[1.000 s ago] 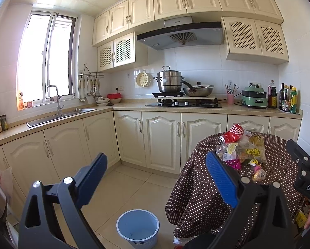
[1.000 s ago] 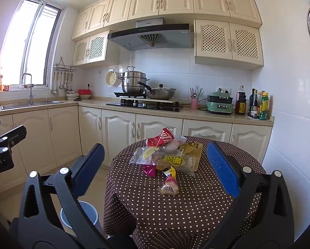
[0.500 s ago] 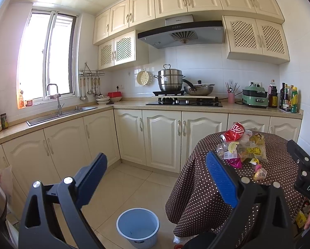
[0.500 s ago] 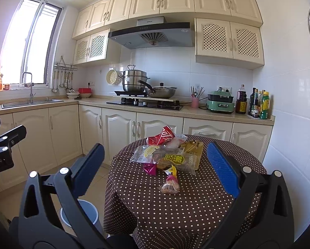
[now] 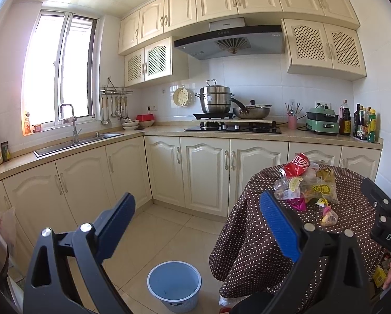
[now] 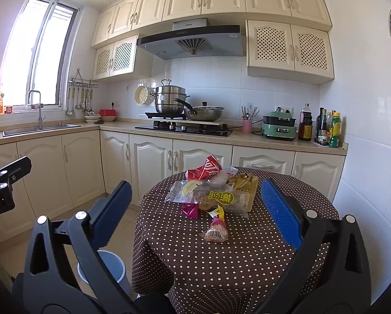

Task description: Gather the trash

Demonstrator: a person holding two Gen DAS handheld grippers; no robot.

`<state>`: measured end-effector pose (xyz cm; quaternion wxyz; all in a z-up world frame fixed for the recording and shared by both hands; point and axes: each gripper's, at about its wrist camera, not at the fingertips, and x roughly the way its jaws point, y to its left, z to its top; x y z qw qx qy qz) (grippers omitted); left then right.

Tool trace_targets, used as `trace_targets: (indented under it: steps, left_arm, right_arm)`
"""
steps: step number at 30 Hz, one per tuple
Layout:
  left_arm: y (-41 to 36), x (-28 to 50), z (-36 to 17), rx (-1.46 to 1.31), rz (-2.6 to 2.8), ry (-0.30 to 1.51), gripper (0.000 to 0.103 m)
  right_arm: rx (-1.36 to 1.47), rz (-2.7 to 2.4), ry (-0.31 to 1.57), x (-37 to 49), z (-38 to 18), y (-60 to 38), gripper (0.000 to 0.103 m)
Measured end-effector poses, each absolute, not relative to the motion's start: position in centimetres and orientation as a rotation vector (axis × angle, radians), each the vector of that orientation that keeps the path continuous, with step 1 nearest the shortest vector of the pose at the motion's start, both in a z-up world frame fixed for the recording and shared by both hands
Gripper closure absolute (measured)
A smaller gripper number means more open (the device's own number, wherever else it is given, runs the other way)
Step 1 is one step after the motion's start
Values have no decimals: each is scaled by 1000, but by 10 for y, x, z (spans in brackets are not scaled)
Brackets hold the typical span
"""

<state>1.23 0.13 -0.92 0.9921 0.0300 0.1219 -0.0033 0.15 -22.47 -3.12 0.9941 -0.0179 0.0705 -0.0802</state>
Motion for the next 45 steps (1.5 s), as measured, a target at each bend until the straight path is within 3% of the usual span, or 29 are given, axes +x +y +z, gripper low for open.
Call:
trace_targets:
  steps: [26,45]
  left_arm:
    - [1,24,-16,62,7,270,9]
    - [-43,94,-58,125,-60,441,9]
  right_arm:
    - [-61,-162,161,12,-31,-218,6]
    - [34,-213,338,67,-69,-274,6]
